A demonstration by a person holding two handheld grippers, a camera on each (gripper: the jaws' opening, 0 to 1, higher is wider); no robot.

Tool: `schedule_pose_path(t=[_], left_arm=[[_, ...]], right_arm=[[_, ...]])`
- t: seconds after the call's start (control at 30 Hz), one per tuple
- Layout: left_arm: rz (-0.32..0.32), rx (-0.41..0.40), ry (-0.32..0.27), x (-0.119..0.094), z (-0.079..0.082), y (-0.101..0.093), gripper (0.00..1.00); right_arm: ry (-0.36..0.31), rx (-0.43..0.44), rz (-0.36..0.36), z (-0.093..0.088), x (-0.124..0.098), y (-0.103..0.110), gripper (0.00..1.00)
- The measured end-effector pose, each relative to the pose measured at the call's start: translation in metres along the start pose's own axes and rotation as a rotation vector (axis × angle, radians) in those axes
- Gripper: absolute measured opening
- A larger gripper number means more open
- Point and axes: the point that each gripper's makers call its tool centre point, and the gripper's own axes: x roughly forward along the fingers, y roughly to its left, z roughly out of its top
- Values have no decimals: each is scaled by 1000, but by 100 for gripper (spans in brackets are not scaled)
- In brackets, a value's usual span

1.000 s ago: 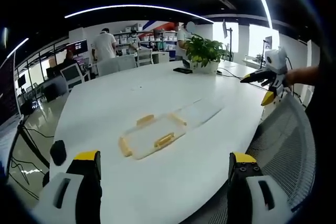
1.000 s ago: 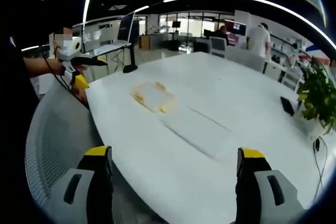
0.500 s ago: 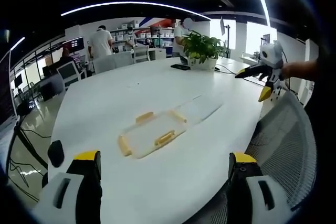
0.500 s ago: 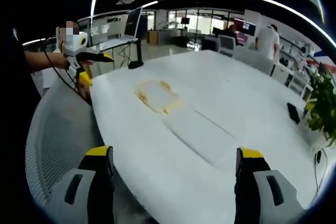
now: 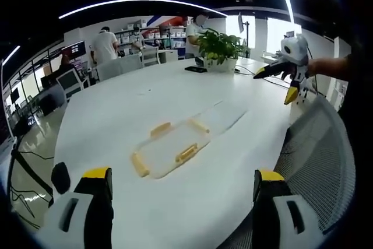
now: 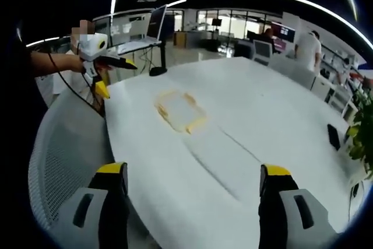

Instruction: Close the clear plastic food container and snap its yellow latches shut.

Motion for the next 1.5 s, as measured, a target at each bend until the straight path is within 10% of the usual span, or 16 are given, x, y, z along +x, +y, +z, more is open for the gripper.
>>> schedule_pose_path(t=[1.5], left_arm=[[-119, 108, 134, 41, -16, 45, 92]], right_arm=[[87, -181, 176, 33, 67, -2, 85]])
